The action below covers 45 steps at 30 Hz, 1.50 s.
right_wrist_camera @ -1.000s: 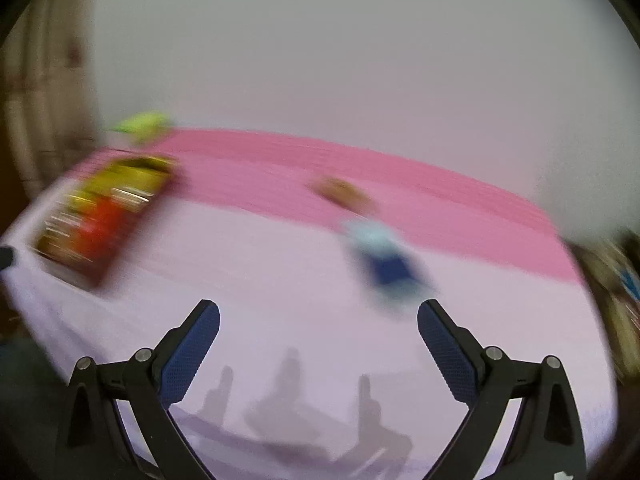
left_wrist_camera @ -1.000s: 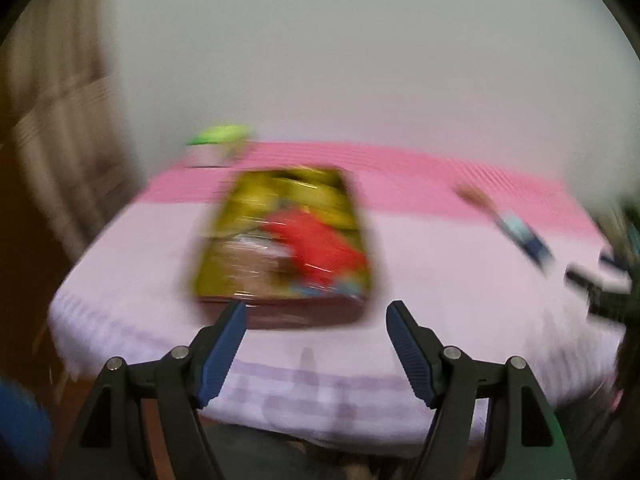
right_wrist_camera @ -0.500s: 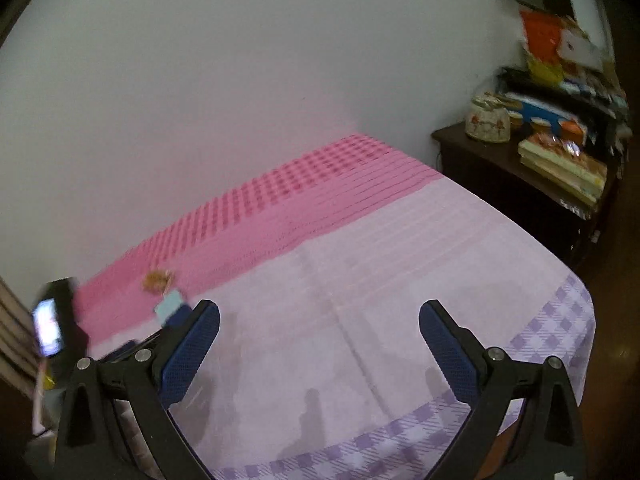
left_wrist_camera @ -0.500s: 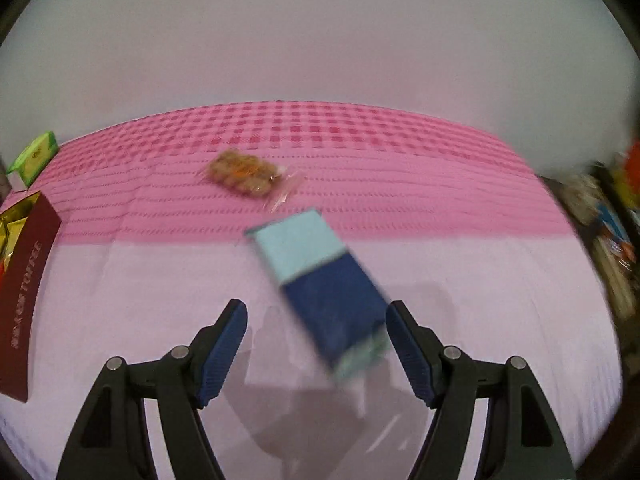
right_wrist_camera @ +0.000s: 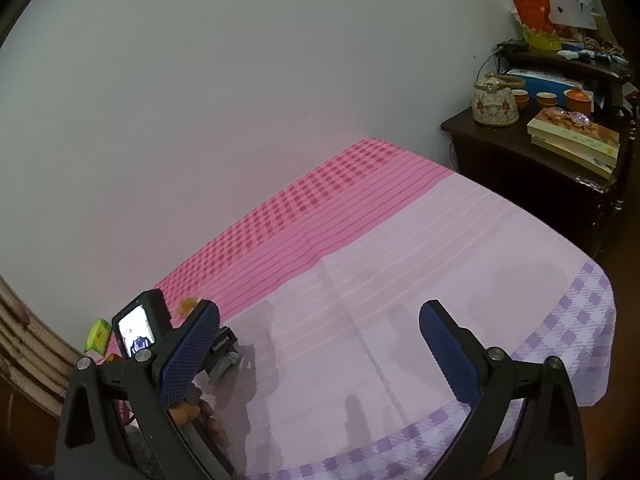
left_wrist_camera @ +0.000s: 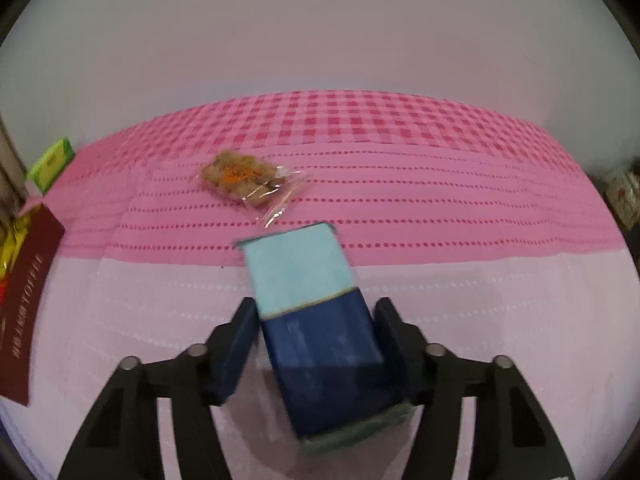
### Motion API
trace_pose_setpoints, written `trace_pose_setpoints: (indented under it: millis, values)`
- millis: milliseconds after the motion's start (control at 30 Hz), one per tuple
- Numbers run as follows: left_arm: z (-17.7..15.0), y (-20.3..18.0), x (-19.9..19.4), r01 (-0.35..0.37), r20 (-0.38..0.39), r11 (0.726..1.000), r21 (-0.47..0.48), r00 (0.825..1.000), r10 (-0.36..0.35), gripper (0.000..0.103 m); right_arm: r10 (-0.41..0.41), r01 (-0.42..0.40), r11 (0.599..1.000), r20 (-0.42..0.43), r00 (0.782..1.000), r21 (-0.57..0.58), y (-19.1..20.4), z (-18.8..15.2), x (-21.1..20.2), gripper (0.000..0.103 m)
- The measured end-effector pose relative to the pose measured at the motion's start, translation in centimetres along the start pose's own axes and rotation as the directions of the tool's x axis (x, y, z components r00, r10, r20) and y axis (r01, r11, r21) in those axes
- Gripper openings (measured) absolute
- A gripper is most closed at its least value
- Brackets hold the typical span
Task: Organize snacks
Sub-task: 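Grasp the blue and light-blue bar with the left gripper, then carry the blue bar into the tin box and open the left gripper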
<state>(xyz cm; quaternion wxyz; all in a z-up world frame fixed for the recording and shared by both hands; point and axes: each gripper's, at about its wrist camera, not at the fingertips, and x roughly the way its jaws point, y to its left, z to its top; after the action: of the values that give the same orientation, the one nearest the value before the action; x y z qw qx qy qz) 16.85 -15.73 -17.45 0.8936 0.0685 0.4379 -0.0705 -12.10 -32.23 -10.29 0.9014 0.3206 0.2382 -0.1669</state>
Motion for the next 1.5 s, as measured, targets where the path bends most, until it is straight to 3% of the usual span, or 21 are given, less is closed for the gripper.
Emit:
trace_pose_setpoints:
  millis: [200, 433, 867, 1500]
  values:
    - [-1.1, -0.8, -2.1, 0.049, 0.027, 0.994, 0.101, 0.998, -0.052, 0.052, 0.007, -0.007, 0.999, 0.011, 1.000, -0.040, 1.2, -0.3, -0.5, 0.100]
    - [-1.3, -0.5, -5.1, 0.021, 0.087, 0.988, 0.153, 0.996, -0.035, 0.052, -0.018, 0.019, 0.998, 0.016, 1.000, -0.060, 1.6, -0.6, -0.2, 0.100]
    - [-0.4, 3.5, -9.8, -0.057, 0.181, 0.989, 0.140, 0.983, 0.031, 0.052, -0.013, 0.013, 0.992, -0.003, 1.000, -0.122, 3.0, -1.3, 0.0, 0.100]
    - [0.2, 10.5, -12.5, -0.197, 0.214, 0.979, 0.059, 0.960, 0.180, 0.052, 0.031, -0.037, 0.989, -0.048, 0.998, -0.144, 4.4, -1.9, -0.1, 0.100]
